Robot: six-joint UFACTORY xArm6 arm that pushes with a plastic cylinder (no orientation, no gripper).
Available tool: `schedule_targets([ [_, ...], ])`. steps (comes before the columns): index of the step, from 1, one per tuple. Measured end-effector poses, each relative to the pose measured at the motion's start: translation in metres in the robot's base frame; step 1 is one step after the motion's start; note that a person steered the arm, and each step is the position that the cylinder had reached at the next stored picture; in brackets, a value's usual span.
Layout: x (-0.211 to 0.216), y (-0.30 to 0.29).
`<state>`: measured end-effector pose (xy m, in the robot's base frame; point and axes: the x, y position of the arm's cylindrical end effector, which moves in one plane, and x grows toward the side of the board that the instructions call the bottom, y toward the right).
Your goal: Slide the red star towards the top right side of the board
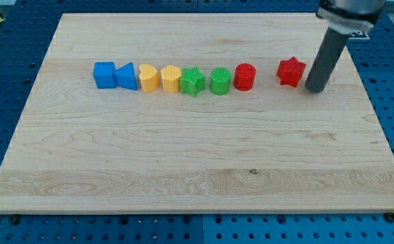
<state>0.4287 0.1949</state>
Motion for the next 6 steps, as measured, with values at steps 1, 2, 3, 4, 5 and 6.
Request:
schedule_targets([
  [1, 0.015, -0.040],
  [2, -0.032, -0.051],
  [3, -0.096, -0.039],
  [4, -0.110, -0.037],
  [5, -0.066, -0.050],
  [6, -0.029, -0.078],
])
